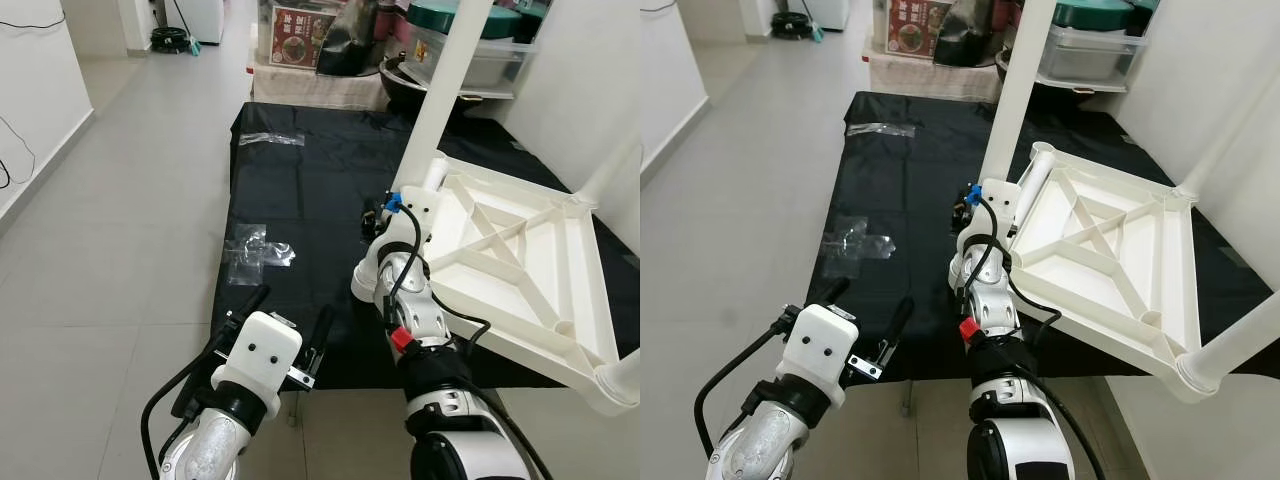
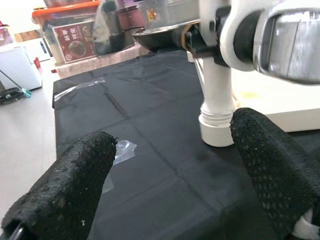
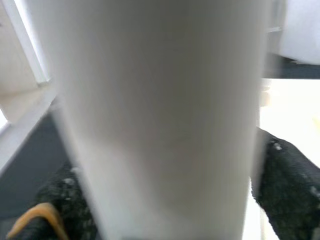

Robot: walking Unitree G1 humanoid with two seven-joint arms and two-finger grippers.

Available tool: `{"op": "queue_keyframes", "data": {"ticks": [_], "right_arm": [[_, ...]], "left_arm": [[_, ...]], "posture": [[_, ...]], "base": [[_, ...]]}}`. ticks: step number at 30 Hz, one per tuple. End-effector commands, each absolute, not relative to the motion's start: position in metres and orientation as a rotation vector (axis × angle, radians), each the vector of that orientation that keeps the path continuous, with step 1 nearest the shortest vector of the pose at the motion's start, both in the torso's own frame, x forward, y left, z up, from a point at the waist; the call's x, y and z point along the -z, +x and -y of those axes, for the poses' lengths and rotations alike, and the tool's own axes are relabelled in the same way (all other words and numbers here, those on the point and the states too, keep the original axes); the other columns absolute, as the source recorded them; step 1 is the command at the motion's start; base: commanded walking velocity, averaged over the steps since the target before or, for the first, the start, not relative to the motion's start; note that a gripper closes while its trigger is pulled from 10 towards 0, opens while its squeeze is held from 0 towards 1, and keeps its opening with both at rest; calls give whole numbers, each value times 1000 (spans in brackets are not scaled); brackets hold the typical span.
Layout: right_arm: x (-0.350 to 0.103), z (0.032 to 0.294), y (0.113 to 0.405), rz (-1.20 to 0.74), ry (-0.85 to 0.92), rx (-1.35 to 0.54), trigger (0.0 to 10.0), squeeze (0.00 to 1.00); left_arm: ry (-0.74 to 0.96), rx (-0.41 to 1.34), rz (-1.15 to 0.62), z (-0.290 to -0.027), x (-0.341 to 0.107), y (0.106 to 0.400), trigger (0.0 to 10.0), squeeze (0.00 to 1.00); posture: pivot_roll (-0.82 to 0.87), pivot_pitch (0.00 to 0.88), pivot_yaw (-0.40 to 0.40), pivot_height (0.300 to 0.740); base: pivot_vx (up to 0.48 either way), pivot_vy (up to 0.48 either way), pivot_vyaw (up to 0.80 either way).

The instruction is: Building children table

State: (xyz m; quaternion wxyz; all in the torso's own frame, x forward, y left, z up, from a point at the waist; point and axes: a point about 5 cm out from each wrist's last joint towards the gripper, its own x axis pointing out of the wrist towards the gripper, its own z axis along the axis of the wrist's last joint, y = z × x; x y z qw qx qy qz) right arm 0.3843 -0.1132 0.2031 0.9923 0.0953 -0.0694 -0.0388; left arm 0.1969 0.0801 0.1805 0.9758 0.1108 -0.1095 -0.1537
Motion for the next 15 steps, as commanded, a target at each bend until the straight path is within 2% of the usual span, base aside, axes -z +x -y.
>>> {"op": "queue_keyframes", "data": {"ticks": [1, 2, 3, 4, 5, 8, 11, 12, 13, 14, 15], "right_arm": [[-223, 109, 391, 220, 263, -153, 10000, 0], [-223, 109, 391, 220, 263, -153, 10000, 0], [-223, 115, 396, 206, 243, -280, 10000, 0], [-222, 118, 397, 197, 233, -294, 10000, 0], [-224, 122, 398, 191, 246, -388, 10000, 0], [-226, 123, 398, 190, 265, -471, 10000, 0], [-227, 116, 392, 151, 299, -820, 10000, 0], [-227, 116, 392, 151, 299, -820, 10000, 0], [-224, 111, 387, 119, 294, -945, 10000, 0], [-224, 111, 387, 119, 294, -945, 10000, 0], [-219, 104, 382, 85, 269, -1064, 10000, 0]], "left_arm": [[224, 318, 213, -79, -177, 197, 10000, 0], [224, 318, 213, -79, -177, 197, 10000, 0], [222, 319, 213, -79, -178, 197, 10000, 0], [222, 319, 213, -79, -178, 198, 10000, 0], [218, 319, 211, -78, -177, 197, 10000, 0], [216, 321, 209, -78, -177, 197, 10000, 0], [217, 328, 210, -76, -177, 197, 10000, 0], [217, 328, 210, -76, -177, 197, 10000, 0], [217, 329, 212, -76, -177, 197, 10000, 0], [217, 329, 212, -76, -177, 197, 10000, 0], [218, 330, 213, -76, -178, 197, 10000, 0]], "posture": [[106, 60, -110, 740], [106, 60, -110, 740], [101, 61, -108, 740], [101, 61, -108, 740], [107, 63, -110, 740], [107, 63, -110, 740], [115, 66, -114, 740], [115, 66, -114, 740], [115, 66, -114, 740], [115, 66, -114, 740], [121, 68, -117, 740]], "base": [[0, 0, 0], [0, 0, 0], [0, 0, 0], [0, 0, 0], [0, 0, 0], [0, 0, 0], [0, 0, 0], [0, 0, 0], [0, 0, 0], [0, 0, 0], [0, 0, 0]]}}
